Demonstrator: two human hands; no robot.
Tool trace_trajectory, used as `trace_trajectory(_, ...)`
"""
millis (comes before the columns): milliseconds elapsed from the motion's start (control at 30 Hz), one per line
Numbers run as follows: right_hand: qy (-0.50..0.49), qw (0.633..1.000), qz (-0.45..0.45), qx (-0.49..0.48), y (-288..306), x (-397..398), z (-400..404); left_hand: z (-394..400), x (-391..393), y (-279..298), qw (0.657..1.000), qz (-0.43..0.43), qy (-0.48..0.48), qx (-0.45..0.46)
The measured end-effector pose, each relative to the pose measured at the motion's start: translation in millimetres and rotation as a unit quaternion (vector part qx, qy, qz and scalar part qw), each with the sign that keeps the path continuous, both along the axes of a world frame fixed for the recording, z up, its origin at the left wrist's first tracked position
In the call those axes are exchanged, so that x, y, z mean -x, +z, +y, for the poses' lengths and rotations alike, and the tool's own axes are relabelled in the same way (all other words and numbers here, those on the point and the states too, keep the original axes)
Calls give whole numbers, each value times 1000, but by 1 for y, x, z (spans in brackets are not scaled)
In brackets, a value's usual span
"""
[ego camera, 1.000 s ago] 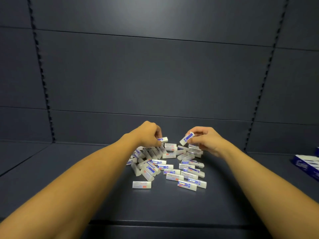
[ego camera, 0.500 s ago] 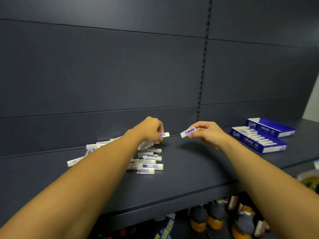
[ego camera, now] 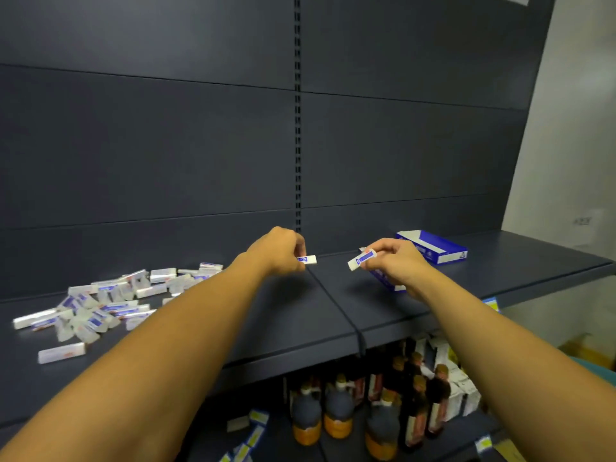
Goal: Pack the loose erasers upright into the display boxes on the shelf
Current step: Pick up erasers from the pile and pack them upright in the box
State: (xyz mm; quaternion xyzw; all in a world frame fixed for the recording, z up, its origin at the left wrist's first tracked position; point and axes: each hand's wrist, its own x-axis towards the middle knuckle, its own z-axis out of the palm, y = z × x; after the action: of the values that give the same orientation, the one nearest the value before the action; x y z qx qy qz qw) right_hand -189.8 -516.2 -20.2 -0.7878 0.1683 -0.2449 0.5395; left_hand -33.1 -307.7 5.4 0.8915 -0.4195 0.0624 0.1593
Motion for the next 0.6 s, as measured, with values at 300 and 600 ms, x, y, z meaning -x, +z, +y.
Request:
trace_trajectory(300, -17, 999, 28, -31, -7, 27, -69, -86, 41, -15, 1000, -17, 13, -14)
trace_trajectory(600, -35, 999, 25, -12, -7, 4, -136, -167, 18, -10, 999, -43, 6, 10)
